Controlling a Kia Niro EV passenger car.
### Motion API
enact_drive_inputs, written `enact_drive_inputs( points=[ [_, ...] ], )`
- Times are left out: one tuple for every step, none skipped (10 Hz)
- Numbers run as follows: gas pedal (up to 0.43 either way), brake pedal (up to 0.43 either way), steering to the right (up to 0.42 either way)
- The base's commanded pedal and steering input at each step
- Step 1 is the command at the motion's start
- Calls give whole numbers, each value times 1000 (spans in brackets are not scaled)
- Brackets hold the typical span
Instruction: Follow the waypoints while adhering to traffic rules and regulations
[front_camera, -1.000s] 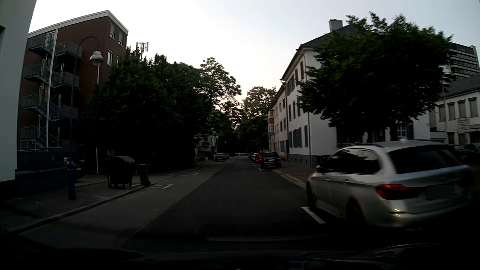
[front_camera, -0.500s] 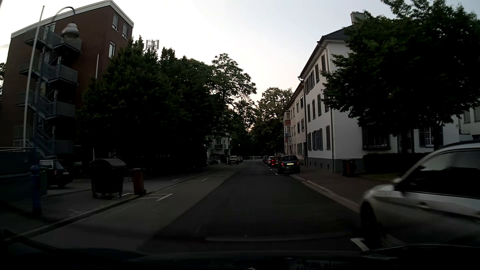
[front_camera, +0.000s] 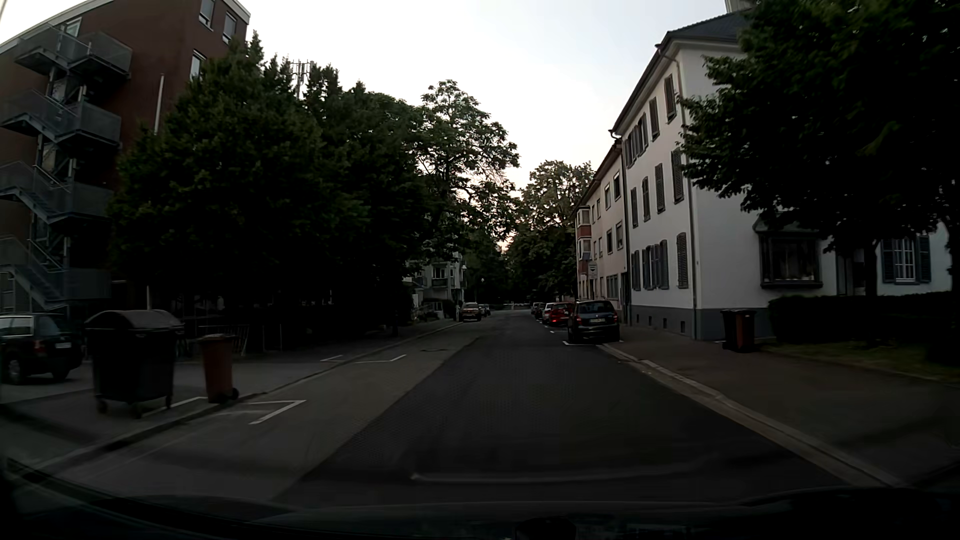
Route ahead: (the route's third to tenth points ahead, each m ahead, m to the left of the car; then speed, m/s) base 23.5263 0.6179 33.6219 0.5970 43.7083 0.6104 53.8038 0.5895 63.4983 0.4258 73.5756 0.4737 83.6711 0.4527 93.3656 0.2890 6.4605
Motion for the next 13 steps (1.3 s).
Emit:
enact_drive_inputs(
  points=[
    [157, 0, 2],
    [157, 0, 4],
    [118, 0, 10],
    [118, 0, 16],
    [110, 0, 19],
    [87, 0, 19],
    [87, 0, 18],
    [87, 0, 16],
    [87, 0, 15],
    [87, 0, 12],
    [87, 0, 9],
    [87, 0, 10],
    [87, 0, 10]
  ],
)
